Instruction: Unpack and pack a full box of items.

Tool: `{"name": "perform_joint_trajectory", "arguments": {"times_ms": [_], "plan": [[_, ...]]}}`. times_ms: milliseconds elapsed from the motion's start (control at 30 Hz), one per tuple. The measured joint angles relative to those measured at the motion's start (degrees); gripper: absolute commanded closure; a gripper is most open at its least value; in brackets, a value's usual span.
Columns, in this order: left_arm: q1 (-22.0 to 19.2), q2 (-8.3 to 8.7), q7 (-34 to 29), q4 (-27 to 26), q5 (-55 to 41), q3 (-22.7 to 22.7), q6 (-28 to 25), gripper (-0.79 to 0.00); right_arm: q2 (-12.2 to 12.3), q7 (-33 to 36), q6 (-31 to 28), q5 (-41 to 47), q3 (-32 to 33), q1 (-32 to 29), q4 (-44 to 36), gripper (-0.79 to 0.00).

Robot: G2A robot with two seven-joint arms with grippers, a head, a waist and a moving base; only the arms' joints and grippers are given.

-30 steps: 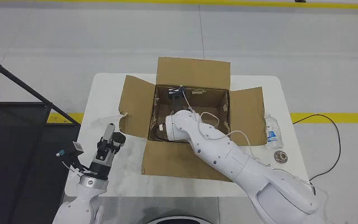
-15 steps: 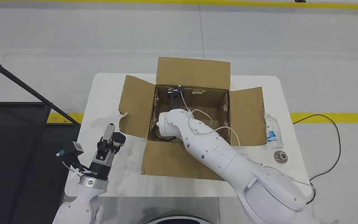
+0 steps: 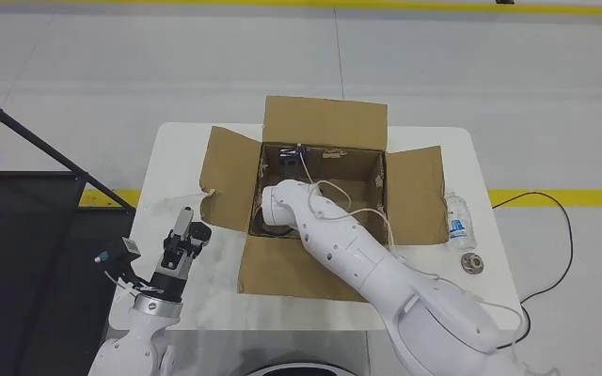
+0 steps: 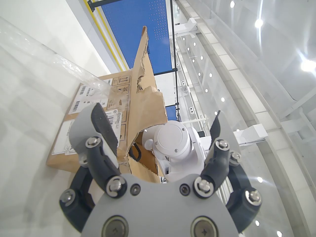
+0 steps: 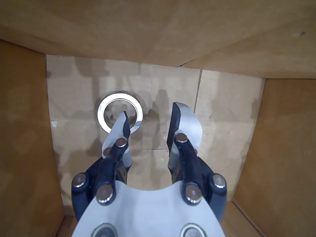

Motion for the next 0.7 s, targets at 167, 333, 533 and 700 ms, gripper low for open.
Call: {"name": "perform_joint_trajectory", "arguments": {"times_ms": [167, 333, 533, 700], "plan": [[0.0, 0.00, 0.0, 0.0, 0.0, 0.0, 0.0, -0.785, -1.4, 0.2, -0.7, -0.4, 0.1, 0.5, 2.9, -0.376], [0.0, 0.00, 0.0, 0.0, 0.0, 0.0, 0.0, -0.785, -2.2, 0.8, -1.1, -1.0, 0.5, 0.8, 4.7, -0.369], [0.0, 0.00, 0.0, 0.0, 0.0, 0.0, 0.0, -0.785, -2.7, 2.0, -1.3, -2.1, 1.2, 0.8, 5.5, -0.351], [0.0, 0.00, 0.0, 0.0, 0.0, 0.0, 0.0, -0.785, -2.8, 3.0, -2.2, -2.9, 2.2, 0.8, 5.8, -0.299]]}}
